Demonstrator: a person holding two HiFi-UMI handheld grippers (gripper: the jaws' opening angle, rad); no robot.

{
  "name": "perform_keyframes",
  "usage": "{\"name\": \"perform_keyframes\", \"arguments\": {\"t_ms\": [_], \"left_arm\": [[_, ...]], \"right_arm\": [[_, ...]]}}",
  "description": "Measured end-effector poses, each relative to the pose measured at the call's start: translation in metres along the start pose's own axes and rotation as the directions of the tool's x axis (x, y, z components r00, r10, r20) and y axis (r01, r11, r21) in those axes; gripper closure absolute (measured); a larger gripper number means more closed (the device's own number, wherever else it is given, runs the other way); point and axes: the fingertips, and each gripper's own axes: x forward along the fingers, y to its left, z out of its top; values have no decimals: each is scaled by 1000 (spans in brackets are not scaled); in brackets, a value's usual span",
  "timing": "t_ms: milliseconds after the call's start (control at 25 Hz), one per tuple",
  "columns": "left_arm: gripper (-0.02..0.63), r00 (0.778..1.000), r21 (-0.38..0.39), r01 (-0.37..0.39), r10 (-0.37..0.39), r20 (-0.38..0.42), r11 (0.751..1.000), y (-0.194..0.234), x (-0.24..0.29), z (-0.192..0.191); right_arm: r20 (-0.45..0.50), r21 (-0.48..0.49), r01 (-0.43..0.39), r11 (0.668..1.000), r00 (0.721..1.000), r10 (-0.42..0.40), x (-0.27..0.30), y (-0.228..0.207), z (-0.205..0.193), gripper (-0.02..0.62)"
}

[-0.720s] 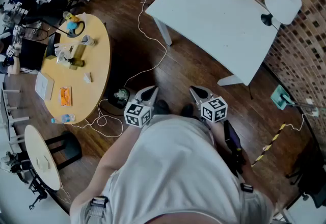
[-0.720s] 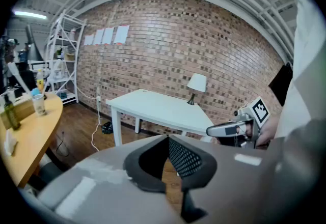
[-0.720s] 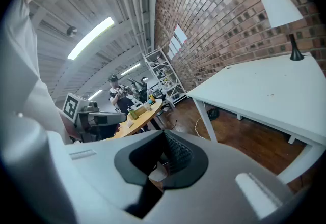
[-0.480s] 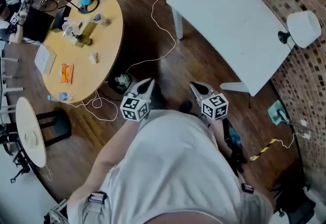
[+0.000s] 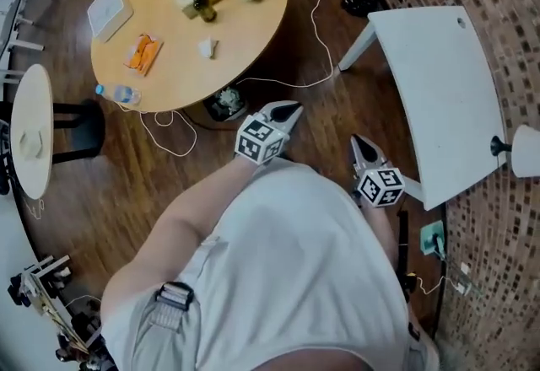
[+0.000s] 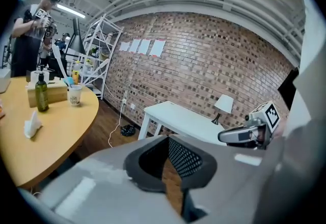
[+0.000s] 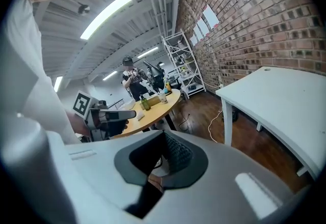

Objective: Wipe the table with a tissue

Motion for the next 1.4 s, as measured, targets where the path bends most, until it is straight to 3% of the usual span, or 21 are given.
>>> {"name": "perform_keyframes", "arguments": {"t_ms": [360, 600, 1040, 1200, 1320, 1400], "left_arm": [[600, 994, -55, -106, 107, 17, 993, 117, -28, 19], [600, 979, -121, -204, 200, -41, 972, 198, -56, 4], [542, 934, -182, -357, 350, -72, 916, 302, -93, 3], [541, 901, -156, -433, 423, -94, 888, 338, -96, 11], [424, 875, -126, -480, 463, -142, 868, 368, -98, 17], [380, 855, -109, -508, 485, -182, 855, 386, -101, 17]], "right_arm": [[-53, -40, -29, 999, 998, 27, 94, 30, 36, 588], [-88, -67, -40, 997, 996, 34, 152, 48, 55, 588], [-146, -112, -128, 985, 983, 111, 219, 76, 86, 588], [-158, -106, -152, 983, 978, 134, 235, 67, 93, 588], [-163, -108, -153, 982, 977, 135, 246, 59, 102, 588], [-158, -112, -154, 982, 978, 136, 250, 55, 110, 588]]}}
